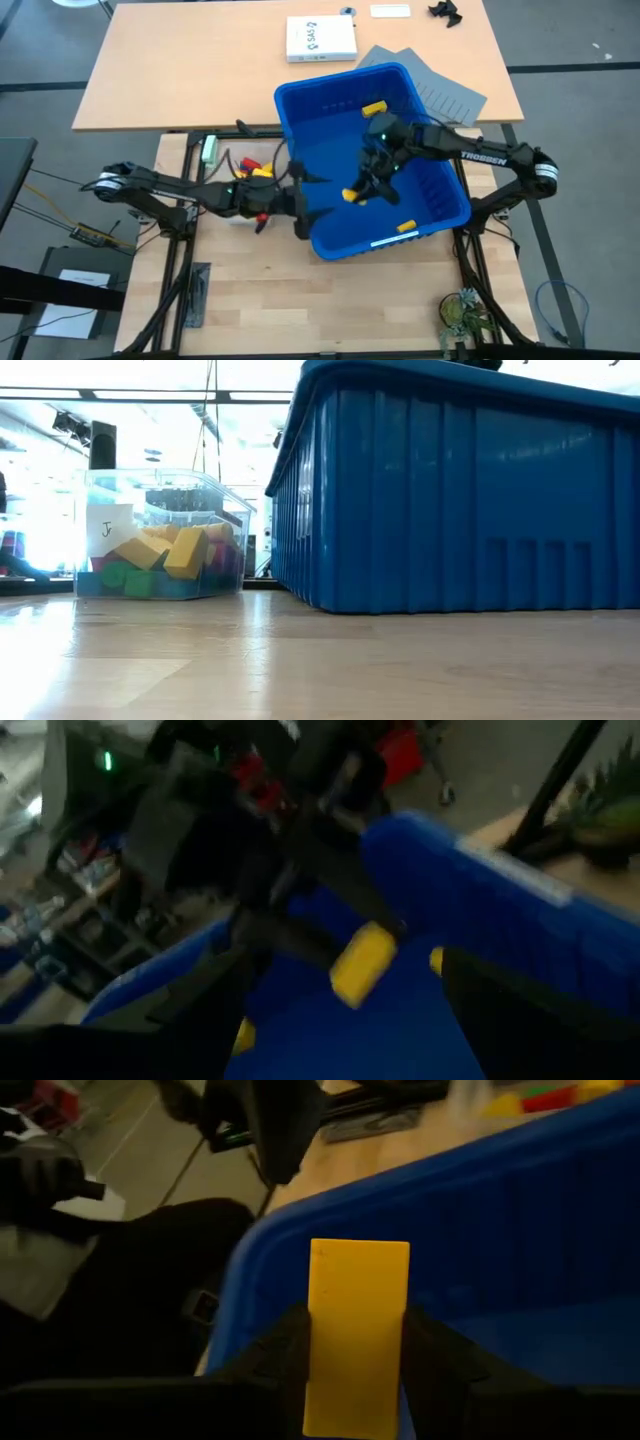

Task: Sort blocks
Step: Put the yellow block into the transparent bin

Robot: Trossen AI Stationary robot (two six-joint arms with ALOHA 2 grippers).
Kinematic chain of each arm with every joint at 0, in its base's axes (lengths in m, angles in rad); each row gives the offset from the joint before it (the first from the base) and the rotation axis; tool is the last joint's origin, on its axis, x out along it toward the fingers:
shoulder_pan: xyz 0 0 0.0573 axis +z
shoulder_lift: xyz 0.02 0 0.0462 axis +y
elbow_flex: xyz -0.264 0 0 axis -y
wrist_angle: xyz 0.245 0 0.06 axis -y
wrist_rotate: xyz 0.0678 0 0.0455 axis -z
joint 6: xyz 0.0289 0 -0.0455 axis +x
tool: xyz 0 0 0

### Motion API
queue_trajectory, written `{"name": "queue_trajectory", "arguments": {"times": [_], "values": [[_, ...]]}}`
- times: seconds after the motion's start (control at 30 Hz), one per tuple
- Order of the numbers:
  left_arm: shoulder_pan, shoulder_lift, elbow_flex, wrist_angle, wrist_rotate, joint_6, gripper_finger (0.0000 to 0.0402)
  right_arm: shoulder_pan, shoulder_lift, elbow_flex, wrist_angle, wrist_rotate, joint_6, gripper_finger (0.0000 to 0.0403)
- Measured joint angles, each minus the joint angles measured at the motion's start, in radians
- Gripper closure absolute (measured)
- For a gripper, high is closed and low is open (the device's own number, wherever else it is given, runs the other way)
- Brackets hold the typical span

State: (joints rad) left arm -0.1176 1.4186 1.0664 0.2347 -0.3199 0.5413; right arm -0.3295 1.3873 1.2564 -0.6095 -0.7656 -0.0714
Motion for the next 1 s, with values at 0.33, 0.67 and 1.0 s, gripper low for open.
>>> {"name": "queue_trajectory", "arguments": {"times": [0.33,0.67,1.0], "values": [[-0.063,0.184,0.099,0.047,0.003,0.008,0.0088,0.111,0.001,0.0,0.038,0.023,0.081,0.0282],[-0.064,0.246,0.167,0.001,-0.011,0.033,0.0193,0.12,0.002,0.0,0.031,0.006,0.116,0.0282],[-0.059,0.252,0.167,0.004,-0.075,0.072,0.03,0.119,0.002,0.0,0.048,0.014,0.134,0.0239]]}}
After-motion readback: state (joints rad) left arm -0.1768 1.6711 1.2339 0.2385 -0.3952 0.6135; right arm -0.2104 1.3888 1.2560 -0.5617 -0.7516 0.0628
